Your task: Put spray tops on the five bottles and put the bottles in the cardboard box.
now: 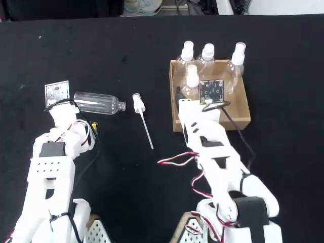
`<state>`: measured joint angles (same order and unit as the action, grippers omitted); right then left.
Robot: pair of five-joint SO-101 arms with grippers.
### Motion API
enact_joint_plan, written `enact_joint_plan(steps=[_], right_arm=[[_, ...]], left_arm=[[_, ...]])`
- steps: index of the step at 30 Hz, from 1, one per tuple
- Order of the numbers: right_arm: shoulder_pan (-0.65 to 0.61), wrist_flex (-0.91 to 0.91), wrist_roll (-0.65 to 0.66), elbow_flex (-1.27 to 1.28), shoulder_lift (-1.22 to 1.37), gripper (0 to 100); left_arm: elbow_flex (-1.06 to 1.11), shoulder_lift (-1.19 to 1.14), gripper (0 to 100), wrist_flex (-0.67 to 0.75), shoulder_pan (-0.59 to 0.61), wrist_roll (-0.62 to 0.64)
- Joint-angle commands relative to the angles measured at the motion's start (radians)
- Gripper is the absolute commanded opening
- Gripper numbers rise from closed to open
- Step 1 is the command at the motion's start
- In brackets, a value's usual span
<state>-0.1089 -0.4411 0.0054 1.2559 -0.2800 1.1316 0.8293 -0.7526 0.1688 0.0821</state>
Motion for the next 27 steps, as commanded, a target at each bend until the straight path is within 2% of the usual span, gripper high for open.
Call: enact_joint_plan(steps=[1, 8, 15, 24, 27], right_arm=[[-0.029, -0.025, 0.0, -0.054, 0.021, 1.5], [-0.032, -0.017, 0.0, -0.053, 0.008, 2.1], [-0.091, 0.031, 0.0, -0.058, 0.005, 17.0], [-0.1, 0.038, 0.0, -0.065, 0.004, 19.4], [-0.1, 0.041, 0.0, -0.067, 0.004, 26.1]], left_arm=[[-0.01, 0.018, 19, 0.009, -0.004, 0.011], [-0.012, 0.018, 19, 0.009, -0.004, 0.011], [-0.012, 0.018, 19, 0.009, -0.004, 0.011], [-0.012, 0.018, 19, 0.009, -0.004, 0.011], [-0.012, 0.018, 19, 0.009, -0.004, 0.011]])
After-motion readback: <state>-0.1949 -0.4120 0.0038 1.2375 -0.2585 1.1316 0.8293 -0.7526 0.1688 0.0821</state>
